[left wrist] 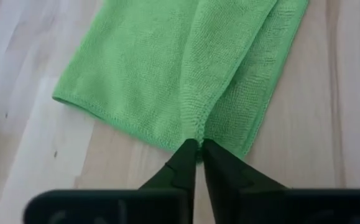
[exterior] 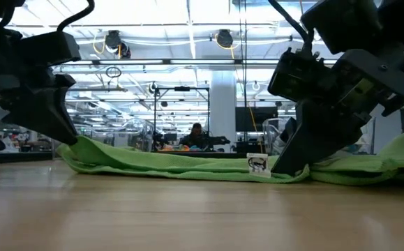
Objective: Fold microfiber towels
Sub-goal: Fold the left green microfiber cloth
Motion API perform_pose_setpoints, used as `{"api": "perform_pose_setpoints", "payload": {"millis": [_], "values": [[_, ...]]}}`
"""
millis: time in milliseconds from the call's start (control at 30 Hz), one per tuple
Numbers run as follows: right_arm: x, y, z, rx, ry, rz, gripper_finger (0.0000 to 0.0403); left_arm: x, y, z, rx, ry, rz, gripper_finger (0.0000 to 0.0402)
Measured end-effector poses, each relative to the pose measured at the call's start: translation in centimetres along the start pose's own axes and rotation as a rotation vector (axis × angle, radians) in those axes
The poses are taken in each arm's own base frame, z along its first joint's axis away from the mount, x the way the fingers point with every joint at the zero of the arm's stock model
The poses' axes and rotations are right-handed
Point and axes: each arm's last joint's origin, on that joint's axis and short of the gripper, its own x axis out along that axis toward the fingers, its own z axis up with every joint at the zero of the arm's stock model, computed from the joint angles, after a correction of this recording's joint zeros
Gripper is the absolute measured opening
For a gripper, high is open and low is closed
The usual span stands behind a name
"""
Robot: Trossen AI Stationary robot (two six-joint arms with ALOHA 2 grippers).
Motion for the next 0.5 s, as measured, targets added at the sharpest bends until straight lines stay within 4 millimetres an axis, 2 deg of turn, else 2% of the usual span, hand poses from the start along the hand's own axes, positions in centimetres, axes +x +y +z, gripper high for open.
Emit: {"api": "perform_pose_setpoints", "payload": {"millis": [133, 400, 500], "values": [[0.0, 0.0, -0.1, -0.004, 0.028, 0.033, 0.0011, 0.4, -0.2, -0.1, -0.009, 0.020, -0.020, 0.0006], [0.0, 0.0, -0.4, -0.007, 0.070, 0.049, 0.0011, 0.3, -1.2, -0.4, 0.053, 0.059, -0.150, 0.0004], [0.0, -0.1, -0.3, -0.005, 0.072, 0.048, 0.0011, 0.2, -1.3, -0.5, 0.044, 0.082, -0.183, 0.0019]]}}
